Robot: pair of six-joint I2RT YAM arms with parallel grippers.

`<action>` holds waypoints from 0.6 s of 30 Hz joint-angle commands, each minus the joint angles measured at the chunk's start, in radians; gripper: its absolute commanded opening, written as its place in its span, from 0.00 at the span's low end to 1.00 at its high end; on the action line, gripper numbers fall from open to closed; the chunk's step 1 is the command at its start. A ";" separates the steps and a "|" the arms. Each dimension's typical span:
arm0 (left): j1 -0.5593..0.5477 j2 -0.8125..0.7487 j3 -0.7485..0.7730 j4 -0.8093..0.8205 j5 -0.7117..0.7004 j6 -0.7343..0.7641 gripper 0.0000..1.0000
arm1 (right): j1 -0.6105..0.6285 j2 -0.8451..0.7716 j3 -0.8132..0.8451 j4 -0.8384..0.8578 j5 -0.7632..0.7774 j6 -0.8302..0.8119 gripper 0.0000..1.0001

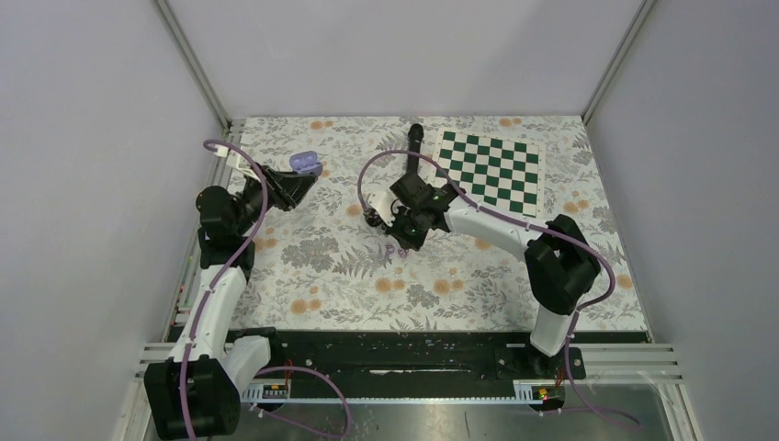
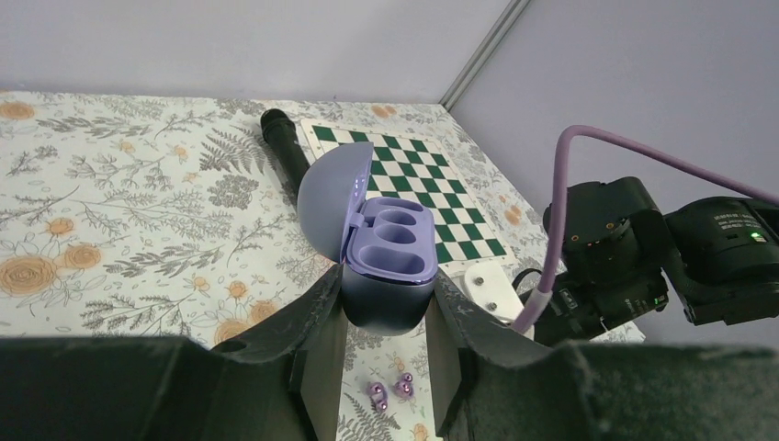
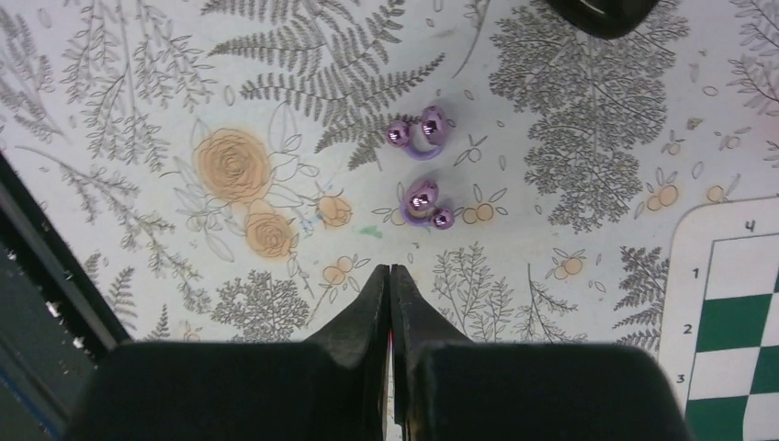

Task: Insert the wireless bluetooth earbuds into the charging case
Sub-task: Pick up the right earbud from the center of the board.

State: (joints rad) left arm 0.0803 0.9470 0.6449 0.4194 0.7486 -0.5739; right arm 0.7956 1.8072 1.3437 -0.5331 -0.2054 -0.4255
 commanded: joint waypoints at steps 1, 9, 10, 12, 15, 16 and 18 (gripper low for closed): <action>0.006 0.001 -0.009 0.069 0.032 0.015 0.00 | -0.001 0.010 -0.002 -0.056 -0.153 -0.073 0.05; 0.006 -0.029 0.000 -0.005 0.055 0.068 0.00 | -0.001 0.052 -0.021 0.020 -0.140 -0.304 0.29; 0.006 -0.031 -0.002 -0.009 0.056 0.073 0.00 | -0.001 0.046 -0.035 0.032 -0.148 -0.334 0.29; 0.006 -0.034 -0.006 -0.014 0.054 0.078 0.00 | -0.001 0.044 -0.049 0.047 -0.149 -0.374 0.29; 0.006 -0.036 -0.010 -0.014 0.045 0.078 0.00 | -0.001 0.050 -0.050 0.035 -0.151 -0.406 0.27; 0.006 -0.034 -0.010 -0.011 0.042 0.077 0.00 | -0.001 0.050 -0.053 0.035 -0.151 -0.413 0.27; 0.006 -0.034 -0.013 -0.009 0.035 0.073 0.00 | -0.001 0.053 -0.058 0.034 -0.153 -0.430 0.26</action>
State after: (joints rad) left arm 0.0803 0.9329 0.6338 0.3817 0.7815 -0.5163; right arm 0.7937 1.8820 1.2957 -0.5140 -0.3290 -0.7666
